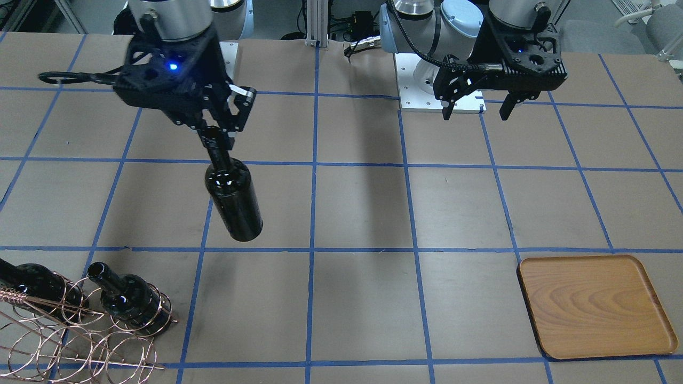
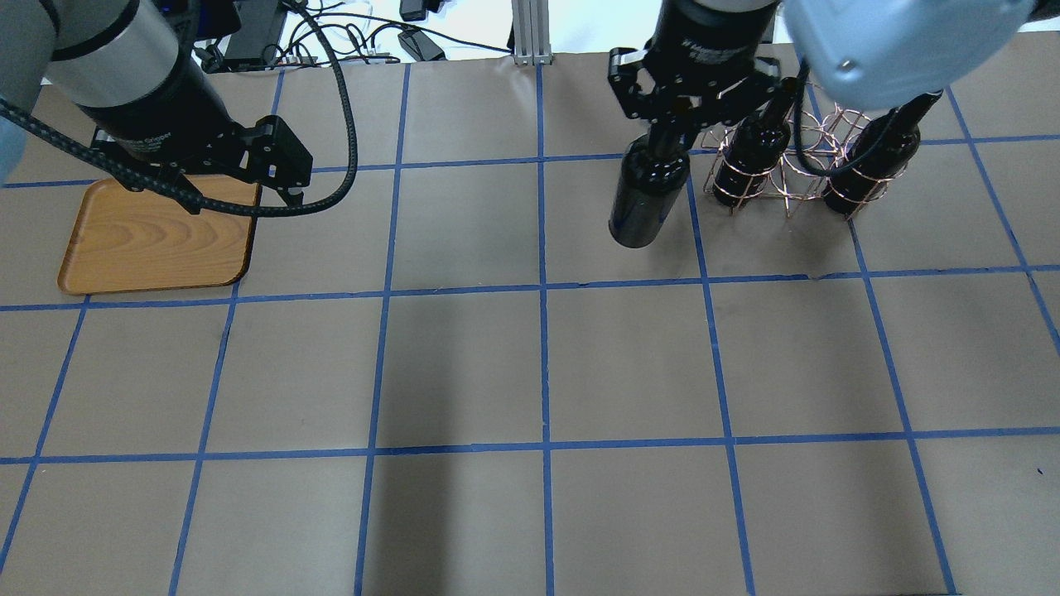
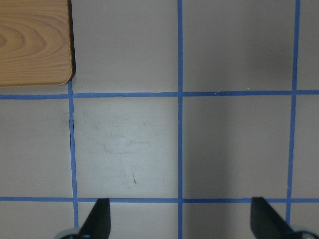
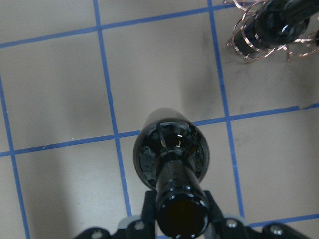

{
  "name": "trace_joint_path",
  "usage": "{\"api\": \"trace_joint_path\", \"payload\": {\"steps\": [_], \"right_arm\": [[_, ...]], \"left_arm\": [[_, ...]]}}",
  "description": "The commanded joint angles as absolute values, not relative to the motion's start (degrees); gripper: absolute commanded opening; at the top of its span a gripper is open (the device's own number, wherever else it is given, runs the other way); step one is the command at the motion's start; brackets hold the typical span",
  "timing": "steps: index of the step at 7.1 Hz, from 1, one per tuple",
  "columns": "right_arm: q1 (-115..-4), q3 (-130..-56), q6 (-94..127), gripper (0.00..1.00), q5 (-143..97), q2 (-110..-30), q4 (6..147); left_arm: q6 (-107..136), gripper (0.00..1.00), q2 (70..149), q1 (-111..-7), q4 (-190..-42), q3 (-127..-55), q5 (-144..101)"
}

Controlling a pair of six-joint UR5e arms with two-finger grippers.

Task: Take wine from basket and place on tray
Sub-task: 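Carry the bottle toward the table center and stand it upright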

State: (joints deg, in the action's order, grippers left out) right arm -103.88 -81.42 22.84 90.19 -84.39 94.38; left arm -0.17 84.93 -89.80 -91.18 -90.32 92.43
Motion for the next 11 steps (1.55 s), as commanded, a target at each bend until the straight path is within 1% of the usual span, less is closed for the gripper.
{"api": "trace_joint_path", "payload": {"steps": [1, 3, 4, 5, 8, 11], "right_arm": [[-111.85, -88.13, 33.28, 0.00, 90.09, -84.03, 102.27], [-116.17, -88.86, 39.07, 0.00, 90.09, -81.49, 103.44], [-119.67, -88.86, 41.55, 0.00, 90.17, -79.47, 107.54], [-121.79, -88.86, 44.10, 0.00, 90.26, -77.71, 108.62], [-125.49, -88.86, 49.12, 0.00, 90.17, -75.77, 108.90], [-126.65, -88.77, 51.15, 0.00, 89.83, -75.23, 108.46]], "left_arm": [[-0.96, 1.00, 84.82, -89.56, -91.06, -90.18, 92.46], [-1.05, 1.00, 84.81, -89.38, -91.05, -90.26, 92.46], [-1.05, 1.00, 84.81, -89.38, -91.05, -90.26, 92.46], [-1.05, 1.00, 84.81, -89.38, -91.14, -90.26, 92.46], [-1.32, 1.00, 84.81, -89.38, -91.14, -90.26, 92.55], [-1.32, 1.00, 84.81, -89.38, -91.14, -90.35, 92.46]]}}
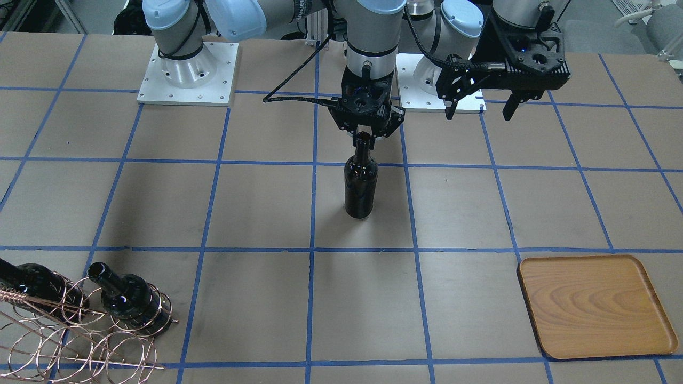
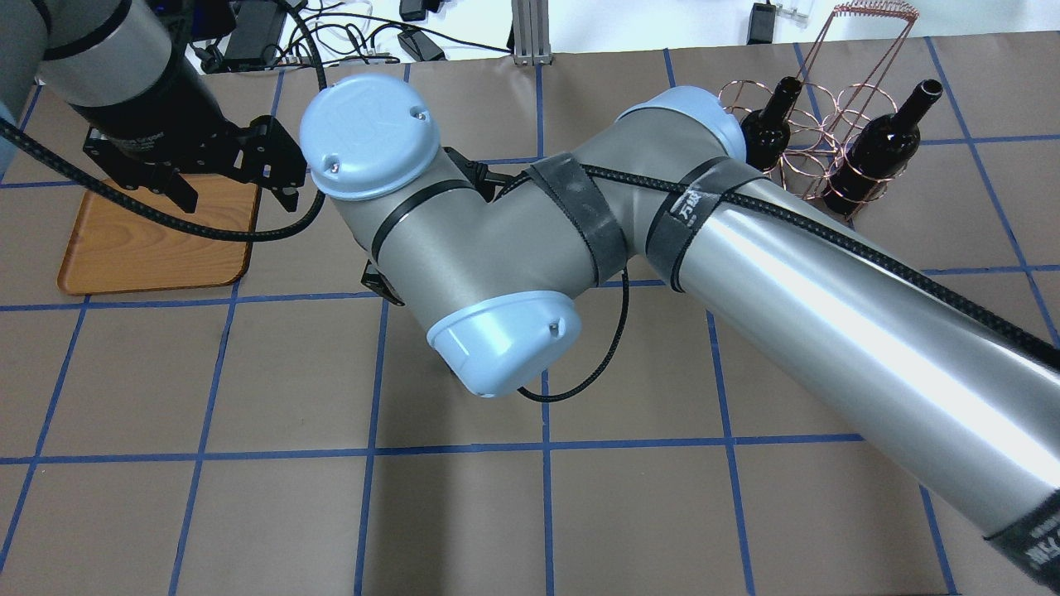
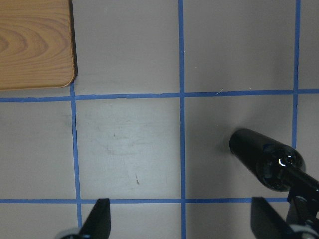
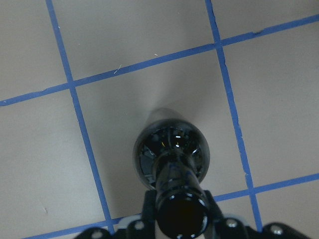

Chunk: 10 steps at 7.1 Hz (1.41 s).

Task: Take wine from basket and place on tray
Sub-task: 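Carry the bottle toward the table center and stand it upright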

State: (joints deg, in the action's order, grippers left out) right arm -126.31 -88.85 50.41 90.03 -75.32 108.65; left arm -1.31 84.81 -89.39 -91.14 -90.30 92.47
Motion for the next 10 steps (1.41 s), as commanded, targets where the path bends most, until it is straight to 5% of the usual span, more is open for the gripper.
{"api": "trace_joint_path", "payload": {"steps": [1, 2, 3, 10], "right_arm": [[-127.00, -88.77, 51.15, 0.00, 89.74, -75.15, 108.37], [-127.00, -88.51, 51.24, 0.27, 87.47, -75.23, 108.54], [-127.00, -88.24, 50.89, 0.98, 87.89, -75.50, 108.72], [-117.29, -85.96, 34.02, 1.00, 90.68, -81.46, 102.84]], "left_arm": [[-1.32, 1.00, 84.81, -89.38, -91.14, -90.35, 92.46], [-1.32, 1.00, 84.81, -89.38, -91.23, -90.35, 92.55], [-1.32, 1.00, 84.81, -89.38, -91.23, -90.35, 92.55], [-1.23, 1.00, 84.64, -89.91, -91.49, -90.61, 92.55]]}}
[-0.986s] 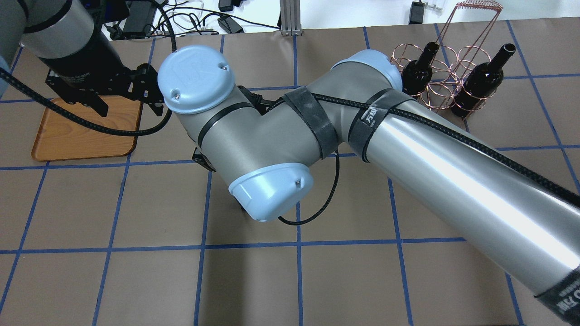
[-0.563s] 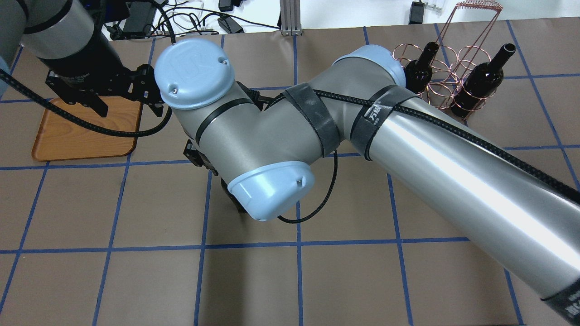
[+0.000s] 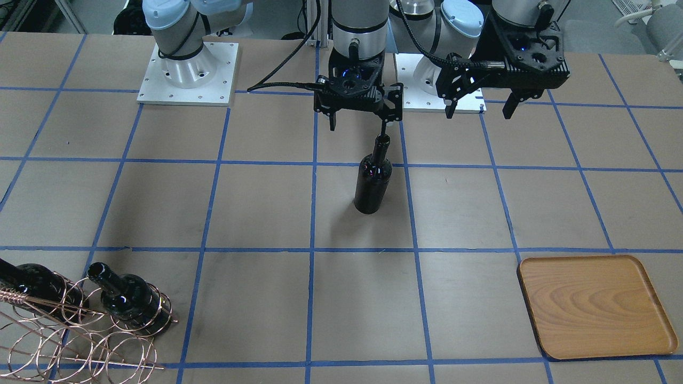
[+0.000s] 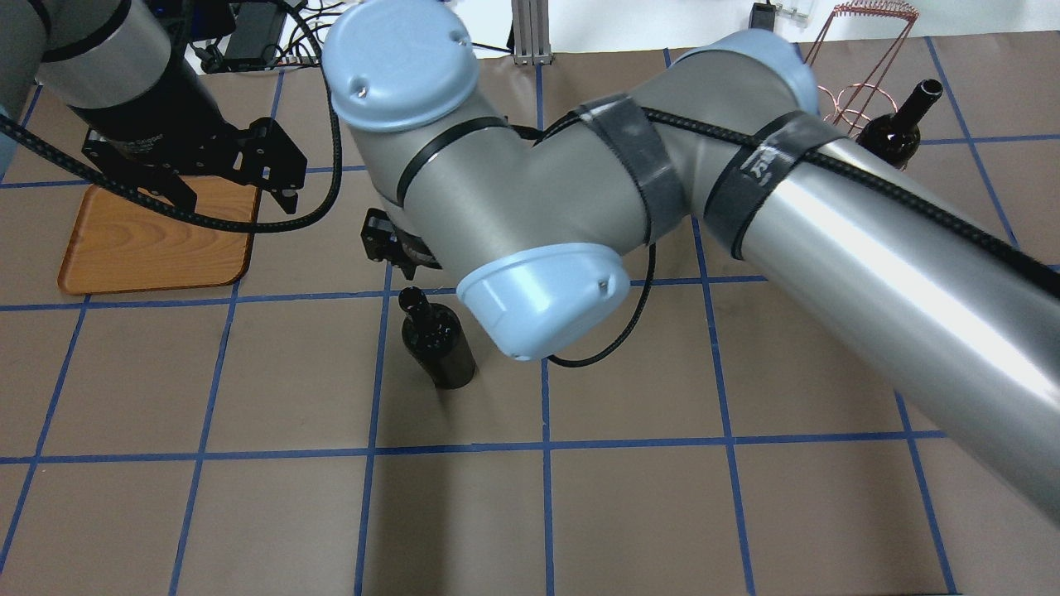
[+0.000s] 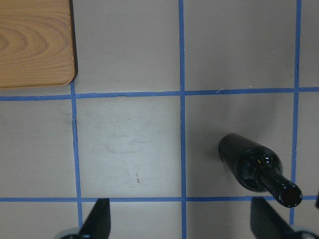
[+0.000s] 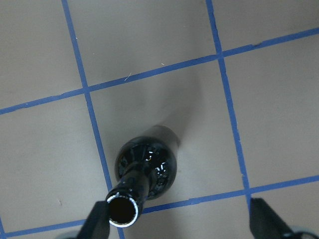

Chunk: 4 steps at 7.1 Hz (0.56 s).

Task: Take wine from basket and place on tray
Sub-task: 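Open the right gripper and withdraw it toward the rack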

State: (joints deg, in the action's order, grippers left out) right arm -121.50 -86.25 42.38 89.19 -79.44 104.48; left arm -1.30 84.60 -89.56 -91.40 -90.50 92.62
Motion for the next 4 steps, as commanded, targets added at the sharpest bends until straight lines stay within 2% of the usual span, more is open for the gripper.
{"api": "trace_joint_path", "payload": {"steps": [1, 4], "right_arm": [[-112.03, -85.87, 27.40, 1.00, 91.57, -81.91, 101.96], [-99.62, -85.87, 12.76, 1.00, 91.76, -84.20, 100.47]], "left_arm": [[0.07, 1.00, 85.42, -90.26, -91.32, -91.75, 92.11], [9.71, 1.00, 88.14, -96.21, -91.14, -92.28, 90.00]]}}
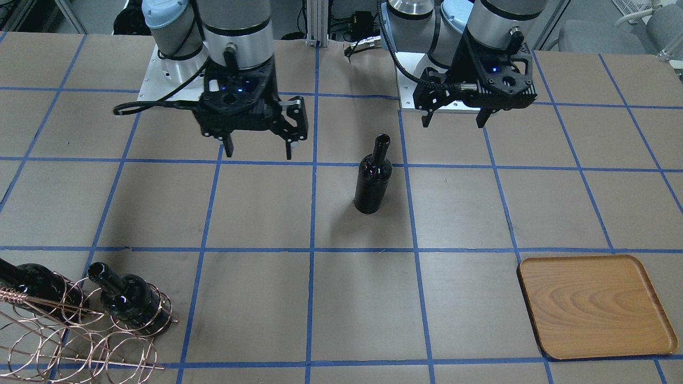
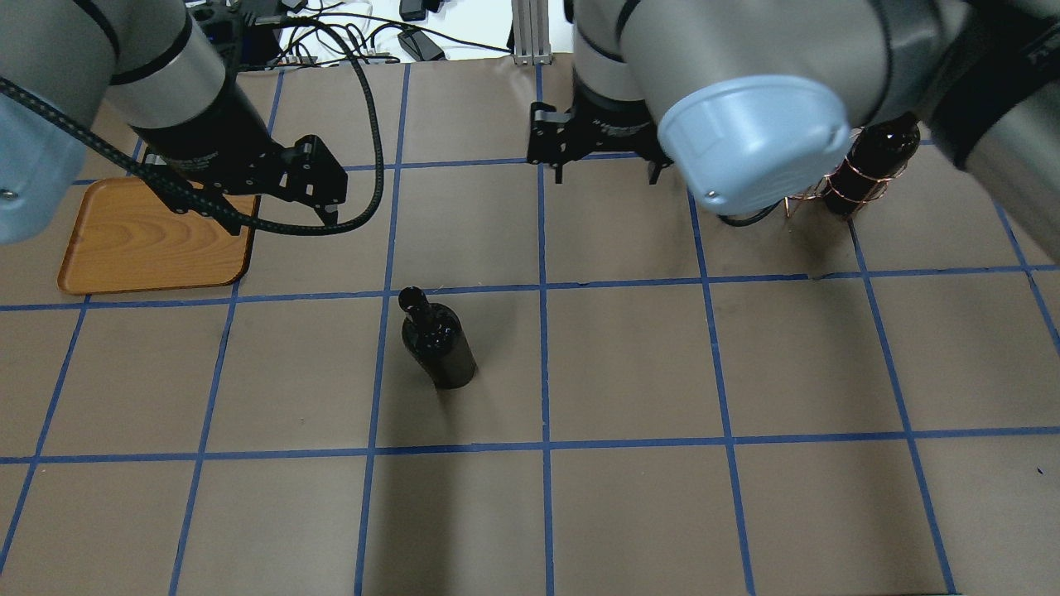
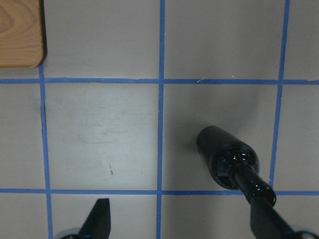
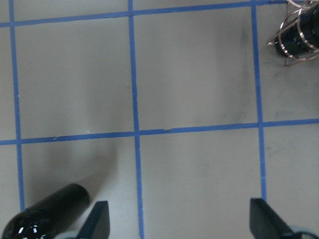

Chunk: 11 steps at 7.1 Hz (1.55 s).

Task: Take wine from basket and place on tray
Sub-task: 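Open the right gripper and withdraw it toward the rack, then move the left gripper over the standing bottle and lower onto its neck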

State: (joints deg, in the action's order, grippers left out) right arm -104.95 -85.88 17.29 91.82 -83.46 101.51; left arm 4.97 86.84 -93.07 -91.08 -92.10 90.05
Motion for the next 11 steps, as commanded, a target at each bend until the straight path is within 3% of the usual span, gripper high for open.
{"api": "trace_joint_path", "payload": {"steps": [1, 7, 11], "right_arm": [[-96.10, -85.78, 7.35, 1.00, 91.67, -84.20, 100.55], [-90.79, -86.48, -0.97, 1.00, 91.94, -87.36, 96.94], [-90.79, -86.48, -4.12, 1.00, 91.49, -87.10, 97.82]], "left_arm": [[10.63, 1.00, 89.37, -99.20, -90.62, -93.16, 90.26], [11.78, 1.00, 92.29, -103.53, -83.23, -100.27, 89.65], [11.25, 0.97, 92.28, -103.54, -83.23, -100.46, 89.56]]}}
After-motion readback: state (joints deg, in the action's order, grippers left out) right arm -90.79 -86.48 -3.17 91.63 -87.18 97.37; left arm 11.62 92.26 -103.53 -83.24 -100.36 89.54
